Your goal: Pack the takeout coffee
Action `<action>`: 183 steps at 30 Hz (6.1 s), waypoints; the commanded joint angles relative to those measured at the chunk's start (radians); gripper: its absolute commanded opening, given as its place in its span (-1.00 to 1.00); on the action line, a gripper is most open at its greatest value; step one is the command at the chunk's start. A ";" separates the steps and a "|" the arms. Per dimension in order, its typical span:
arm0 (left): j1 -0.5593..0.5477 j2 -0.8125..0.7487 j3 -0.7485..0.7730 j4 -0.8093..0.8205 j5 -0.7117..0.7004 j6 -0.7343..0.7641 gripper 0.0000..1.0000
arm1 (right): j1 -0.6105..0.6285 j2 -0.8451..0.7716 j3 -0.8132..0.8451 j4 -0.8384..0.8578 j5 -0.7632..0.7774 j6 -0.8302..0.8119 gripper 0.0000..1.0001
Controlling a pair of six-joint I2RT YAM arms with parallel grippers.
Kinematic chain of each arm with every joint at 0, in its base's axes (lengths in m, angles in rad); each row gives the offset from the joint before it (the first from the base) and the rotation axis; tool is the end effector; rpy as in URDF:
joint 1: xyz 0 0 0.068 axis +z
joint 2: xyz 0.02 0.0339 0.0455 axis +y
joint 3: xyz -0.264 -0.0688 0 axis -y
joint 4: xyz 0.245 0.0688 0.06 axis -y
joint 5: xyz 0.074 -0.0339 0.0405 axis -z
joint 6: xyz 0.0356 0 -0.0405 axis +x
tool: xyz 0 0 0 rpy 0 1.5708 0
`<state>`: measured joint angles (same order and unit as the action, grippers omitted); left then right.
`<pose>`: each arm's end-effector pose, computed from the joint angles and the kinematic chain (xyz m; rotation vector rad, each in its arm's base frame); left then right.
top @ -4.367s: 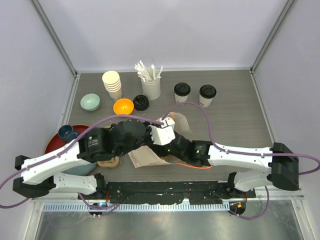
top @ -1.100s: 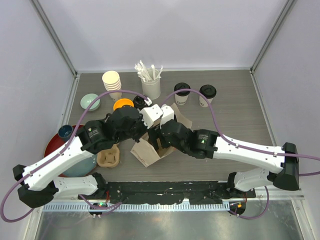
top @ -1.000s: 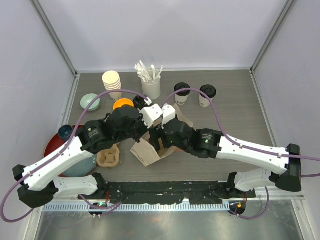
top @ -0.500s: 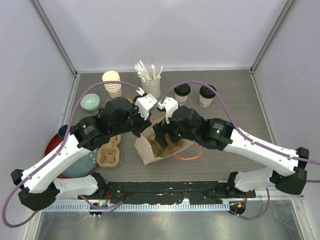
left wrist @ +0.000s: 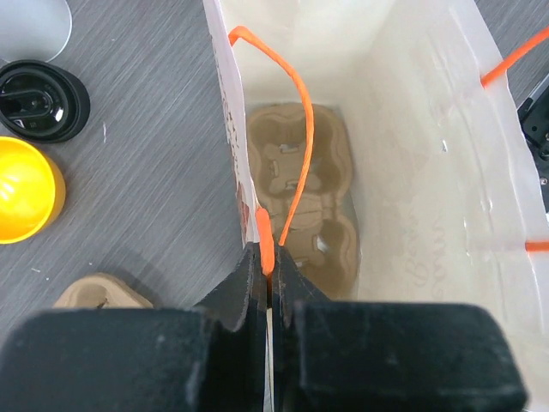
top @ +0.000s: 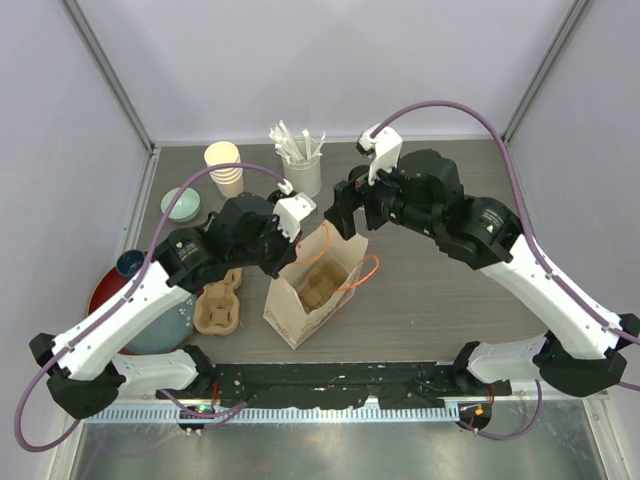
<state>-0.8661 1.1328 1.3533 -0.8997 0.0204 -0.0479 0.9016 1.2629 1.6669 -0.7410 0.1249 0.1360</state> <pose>0.1415 -0.1675 0.3959 0.9255 2.1065 -0.5062 0.1554 0.1893 0.4804 -0.6469 1.8376 0.5787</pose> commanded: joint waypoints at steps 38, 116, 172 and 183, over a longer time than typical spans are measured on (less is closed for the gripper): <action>0.107 0.200 0.559 -0.358 -0.125 0.463 0.54 | -0.754 0.200 0.019 -0.031 -0.298 -0.053 0.99; 0.530 0.329 0.580 -0.478 0.421 0.224 0.94 | -0.707 0.678 0.208 -0.067 -0.140 -0.495 -0.98; 0.423 0.285 0.339 -0.412 0.529 0.318 -1.00 | 0.020 0.438 0.551 -0.538 -0.614 -0.641 -0.98; 0.423 0.305 0.351 -0.412 0.578 0.336 -1.00 | 0.036 0.478 0.427 -0.593 -0.679 -0.962 -0.98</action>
<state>-0.4446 1.4464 1.6821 -1.3319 0.5385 0.2707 0.9257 1.7416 2.1056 -1.2953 -0.5182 -0.6617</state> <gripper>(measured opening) 0.011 0.055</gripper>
